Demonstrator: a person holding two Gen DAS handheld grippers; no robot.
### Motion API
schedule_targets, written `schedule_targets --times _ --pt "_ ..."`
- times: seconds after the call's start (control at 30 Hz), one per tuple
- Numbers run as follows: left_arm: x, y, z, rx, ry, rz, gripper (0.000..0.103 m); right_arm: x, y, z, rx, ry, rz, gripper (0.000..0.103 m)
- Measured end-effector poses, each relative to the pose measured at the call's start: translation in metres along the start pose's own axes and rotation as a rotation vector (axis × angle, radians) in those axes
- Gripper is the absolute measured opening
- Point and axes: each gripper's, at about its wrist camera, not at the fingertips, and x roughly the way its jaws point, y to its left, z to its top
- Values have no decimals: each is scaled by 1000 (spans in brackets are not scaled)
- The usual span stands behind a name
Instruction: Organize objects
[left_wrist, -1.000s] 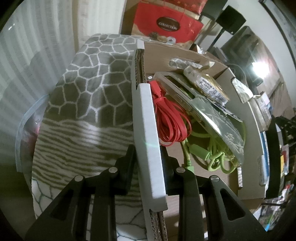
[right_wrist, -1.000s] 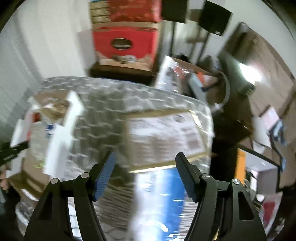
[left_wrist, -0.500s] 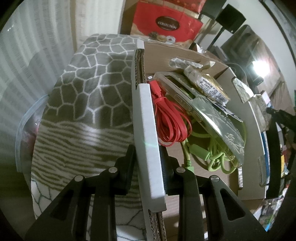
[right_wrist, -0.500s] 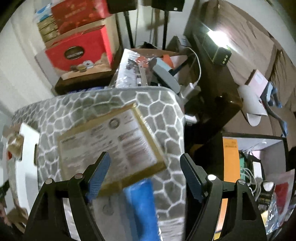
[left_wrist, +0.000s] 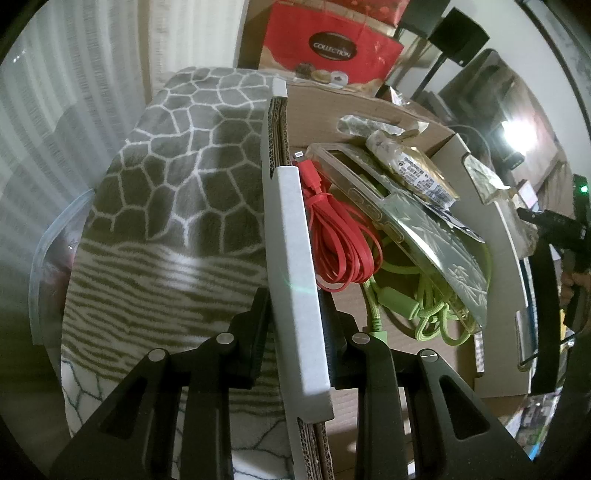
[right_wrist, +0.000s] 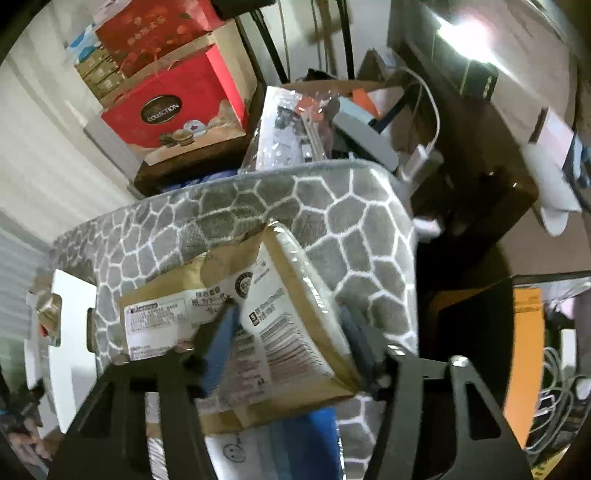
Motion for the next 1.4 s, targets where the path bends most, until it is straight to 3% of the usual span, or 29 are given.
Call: schedule_targets --times 0.07,0.27,0.47,0.73,0.9,1.03,1.1,1.17,1.2,1.23,1.3,1.4 --pt "0 0 0 0 0 1 23 -8 -3 -1 15 -10 24 25" --pt "0 0 0 2 1 1 23 -38 8 -8 -9 -74 71 16" --pt "-1 -3 -1 2 1 5 23 -79 48 -14 -109 -146 90 4" --pt "-2 -3 0 4 0 6 23 -88 91 -21 -208 -130 120 3" --pt "-2 -3 0 4 0 5 23 -90 107 -23 -188 -113 262 5" --pt "-1 -3 -1 6 0 6 23 -89 143 -33 -260 -51 391 5" --pt "-1 -4 -1 5 0 6 23 -94 158 -38 -308 -55 383 11" --pt "0 -4 -1 10 3 6 23 -101 165 -39 -336 -92 338 32" --pt "0 -4 -1 11 3 6 23 -105 165 -39 -337 -119 306 51" --pt "0 -4 -1 11 3 5 23 -108 164 -38 -335 -136 289 62" --pt "0 -4 -2 11 3 5 23 -114 156 -34 -315 -176 259 63" --pt "0 -3 -2 12 3 7 23 -117 135 -25 -246 -251 143 85"
